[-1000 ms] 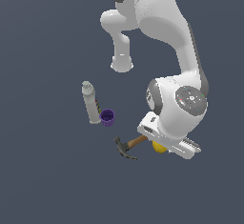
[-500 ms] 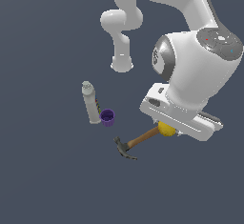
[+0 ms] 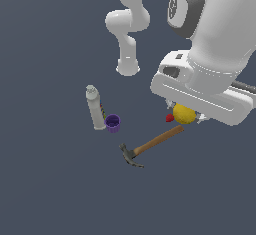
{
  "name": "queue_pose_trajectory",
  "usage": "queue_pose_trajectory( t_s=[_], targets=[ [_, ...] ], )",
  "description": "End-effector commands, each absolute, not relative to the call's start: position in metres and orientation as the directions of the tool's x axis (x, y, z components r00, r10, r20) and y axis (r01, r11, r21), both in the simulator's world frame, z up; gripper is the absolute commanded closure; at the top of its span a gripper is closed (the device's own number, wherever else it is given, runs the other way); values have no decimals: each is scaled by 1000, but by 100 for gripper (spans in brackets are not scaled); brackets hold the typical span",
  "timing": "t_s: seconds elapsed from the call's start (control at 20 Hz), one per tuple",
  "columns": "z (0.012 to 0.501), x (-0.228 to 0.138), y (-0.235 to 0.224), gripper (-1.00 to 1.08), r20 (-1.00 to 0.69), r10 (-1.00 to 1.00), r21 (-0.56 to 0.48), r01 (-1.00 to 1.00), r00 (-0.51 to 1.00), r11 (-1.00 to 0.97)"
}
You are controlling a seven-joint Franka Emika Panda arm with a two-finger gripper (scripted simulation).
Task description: Pick up a designated object from a clutter of objects.
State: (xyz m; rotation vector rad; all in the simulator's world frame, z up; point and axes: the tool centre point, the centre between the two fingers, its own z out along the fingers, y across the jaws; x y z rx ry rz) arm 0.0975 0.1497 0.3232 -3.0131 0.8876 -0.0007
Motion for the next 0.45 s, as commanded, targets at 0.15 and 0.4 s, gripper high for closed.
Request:
queue_pose_trajectory(
  t_s=[0.15, 0.4],
  targets=[
    [349, 95, 150, 108, 0, -542, 0, -542, 840, -840],
    [356, 95, 151, 108, 0, -542, 0, -542, 841, -841]
  ],
)
